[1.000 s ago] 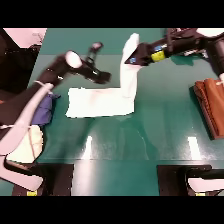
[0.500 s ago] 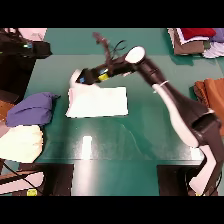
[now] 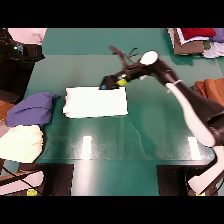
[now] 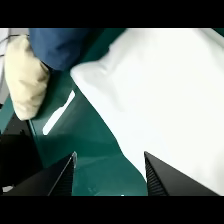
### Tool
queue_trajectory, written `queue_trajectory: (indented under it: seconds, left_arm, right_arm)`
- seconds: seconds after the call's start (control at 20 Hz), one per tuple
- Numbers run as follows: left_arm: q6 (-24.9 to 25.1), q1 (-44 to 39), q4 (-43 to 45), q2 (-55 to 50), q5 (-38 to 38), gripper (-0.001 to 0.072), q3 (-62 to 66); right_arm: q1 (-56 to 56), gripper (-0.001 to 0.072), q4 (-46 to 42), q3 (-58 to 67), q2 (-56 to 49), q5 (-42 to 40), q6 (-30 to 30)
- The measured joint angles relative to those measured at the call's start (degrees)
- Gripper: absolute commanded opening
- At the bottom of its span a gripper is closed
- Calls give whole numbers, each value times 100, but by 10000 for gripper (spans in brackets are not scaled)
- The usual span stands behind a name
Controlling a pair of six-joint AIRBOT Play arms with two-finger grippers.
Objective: Fold the shirts.
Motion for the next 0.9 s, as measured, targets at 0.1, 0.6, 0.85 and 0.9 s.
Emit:
queue_trajectory:
  seconds: [0.1,0.6,0.85,0.9]
  left_arm:
    - [15,7,0,0,-101,22,-4]
    - [35,9,-170,-17,-118,21,-4]
    - [35,9,-192,-20,-109,22,-4]
    - [35,9,-195,-20,-114,21,-4]
  right_arm:
    - [-468,478,-354,-748,452,74,122]
    - [-1320,705,289,-2839,640,-636,151]
    - [-844,559,1128,-2391,-149,-686,-76]
    - [-741,340,1139,-2236,-286,-704,-103]
